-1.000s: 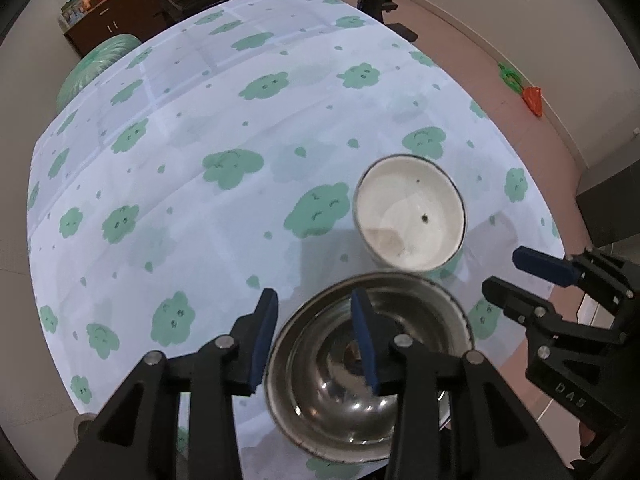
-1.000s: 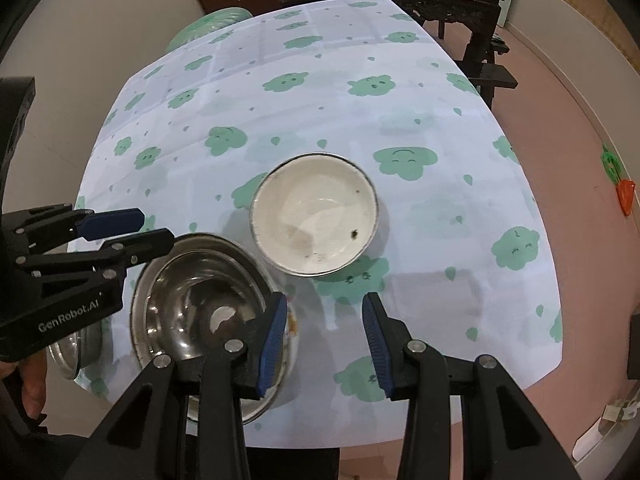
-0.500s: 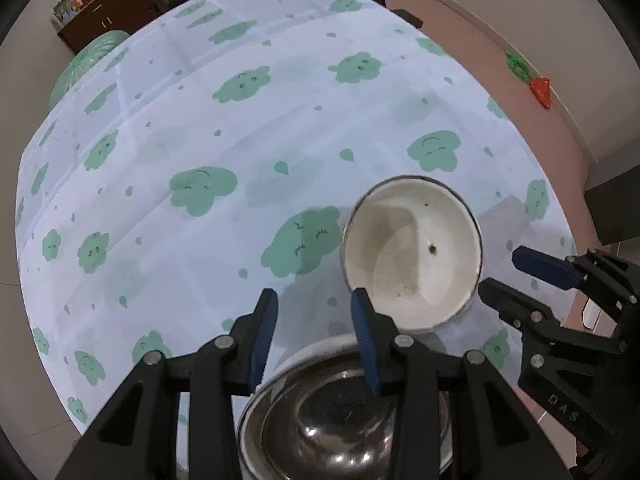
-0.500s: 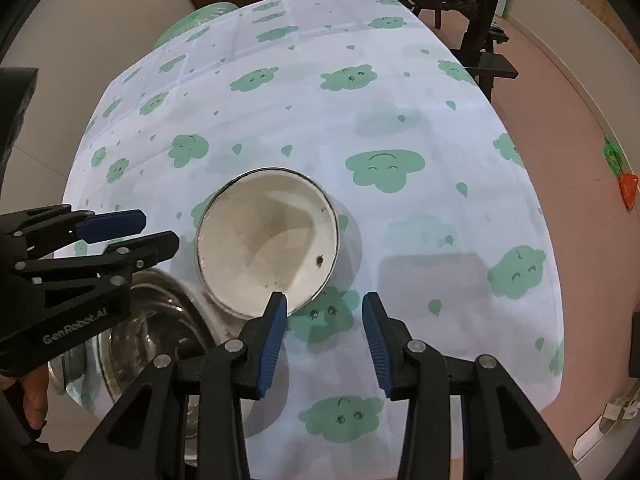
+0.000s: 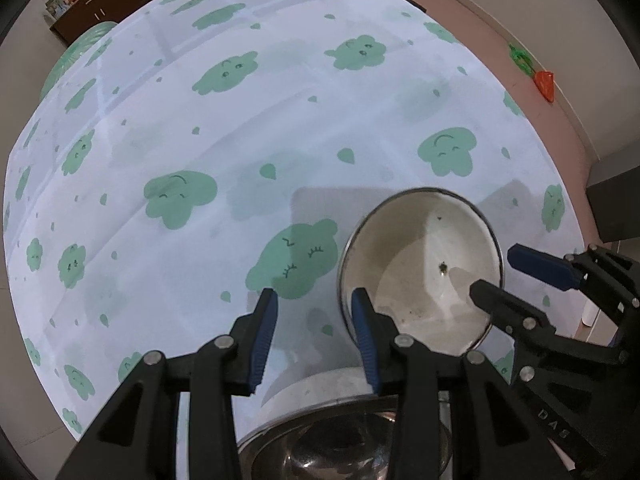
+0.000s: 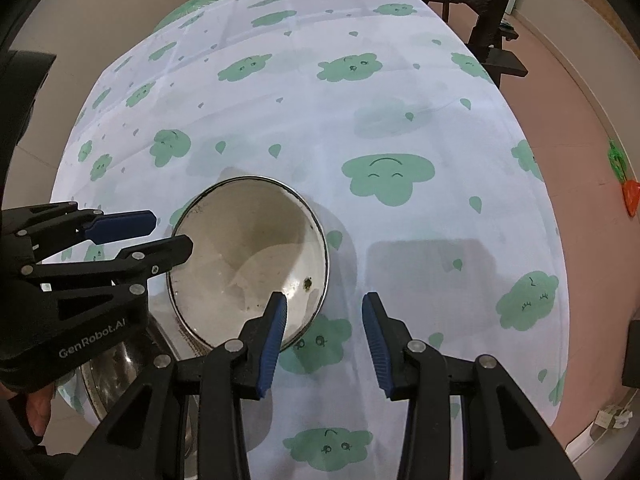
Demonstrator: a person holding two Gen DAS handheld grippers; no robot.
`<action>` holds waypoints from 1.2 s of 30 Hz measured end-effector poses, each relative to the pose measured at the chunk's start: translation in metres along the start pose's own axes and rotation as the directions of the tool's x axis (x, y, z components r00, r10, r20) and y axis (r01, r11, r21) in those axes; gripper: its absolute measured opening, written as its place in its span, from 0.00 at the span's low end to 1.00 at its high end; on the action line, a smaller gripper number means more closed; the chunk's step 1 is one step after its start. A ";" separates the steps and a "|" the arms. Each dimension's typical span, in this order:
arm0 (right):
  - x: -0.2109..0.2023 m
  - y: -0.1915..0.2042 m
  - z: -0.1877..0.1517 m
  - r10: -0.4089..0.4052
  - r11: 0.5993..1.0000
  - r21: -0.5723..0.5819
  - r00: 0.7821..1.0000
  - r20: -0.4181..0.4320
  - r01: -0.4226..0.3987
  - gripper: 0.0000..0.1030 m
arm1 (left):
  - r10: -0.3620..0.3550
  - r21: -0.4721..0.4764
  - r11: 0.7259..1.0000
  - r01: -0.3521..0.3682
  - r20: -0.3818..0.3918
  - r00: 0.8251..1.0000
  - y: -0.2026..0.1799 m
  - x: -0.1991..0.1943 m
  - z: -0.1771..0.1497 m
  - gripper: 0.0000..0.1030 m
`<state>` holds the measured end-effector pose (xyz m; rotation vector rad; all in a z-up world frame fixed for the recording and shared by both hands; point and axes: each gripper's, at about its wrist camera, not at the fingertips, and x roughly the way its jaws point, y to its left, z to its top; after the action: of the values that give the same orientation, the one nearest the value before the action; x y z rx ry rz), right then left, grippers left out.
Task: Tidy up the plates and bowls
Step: 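Move both grippers to the rim of the white enamel bowl, then close the left gripper on the enamel bowl rim while the right gripper closes too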
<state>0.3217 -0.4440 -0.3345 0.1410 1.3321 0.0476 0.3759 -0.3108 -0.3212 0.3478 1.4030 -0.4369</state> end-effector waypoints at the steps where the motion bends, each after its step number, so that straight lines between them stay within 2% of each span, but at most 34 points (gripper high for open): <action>1: 0.001 0.000 0.000 0.002 1.000 -0.001 1.000 -0.002 -0.002 0.41 | 0.000 0.001 1.000 0.000 -0.001 1.000 -0.001 0.000 0.000 0.37; 11: 0.007 0.004 -0.001 0.001 1.000 -0.017 1.000 -0.011 -0.001 0.40 | -0.005 0.009 1.000 0.005 -0.013 1.000 -0.007 0.006 0.006 0.37; 14: 0.008 0.005 -0.001 0.007 1.000 -0.024 1.000 -0.010 -0.007 0.31 | -0.006 0.015 1.000 0.006 -0.016 1.000 -0.008 0.008 0.009 0.37; 19: 0.008 0.004 -0.001 0.016 1.000 -0.027 1.000 -0.005 -0.016 0.26 | -0.020 0.008 1.000 0.020 -0.036 0.999 -0.009 0.014 0.016 0.33; 20: 0.008 0.004 -0.001 0.019 0.999 -0.028 1.000 -0.008 -0.019 0.24 | -0.019 0.010 1.000 0.019 -0.037 0.999 -0.010 0.015 0.016 0.30; 23: 0.009 0.005 -0.001 0.028 0.999 -0.035 1.000 -0.013 -0.028 0.19 | -0.041 0.014 0.999 0.041 -0.049 0.998 -0.012 0.018 0.018 0.12; 24: 0.009 0.007 -0.001 0.032 0.999 -0.037 0.999 -0.012 -0.032 0.18 | -0.043 0.025 0.999 0.044 -0.050 0.998 -0.015 0.018 0.018 0.09; 27: 0.008 0.009 0.000 0.024 0.999 -0.042 1.000 -0.004 -0.024 0.16 | -0.027 0.044 0.999 0.029 -0.044 0.999 -0.018 0.018 0.018 0.07; 36: -0.001 0.006 0.000 0.026 0.999 -0.024 1.000 0.013 -0.025 0.15 | -0.042 0.048 0.998 0.043 -0.032 0.999 -0.023 0.010 0.017 0.07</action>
<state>0.3217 -0.4385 -0.3333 0.1375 1.3163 0.0841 0.3803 -0.3403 -0.3278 0.3663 1.4343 -0.5031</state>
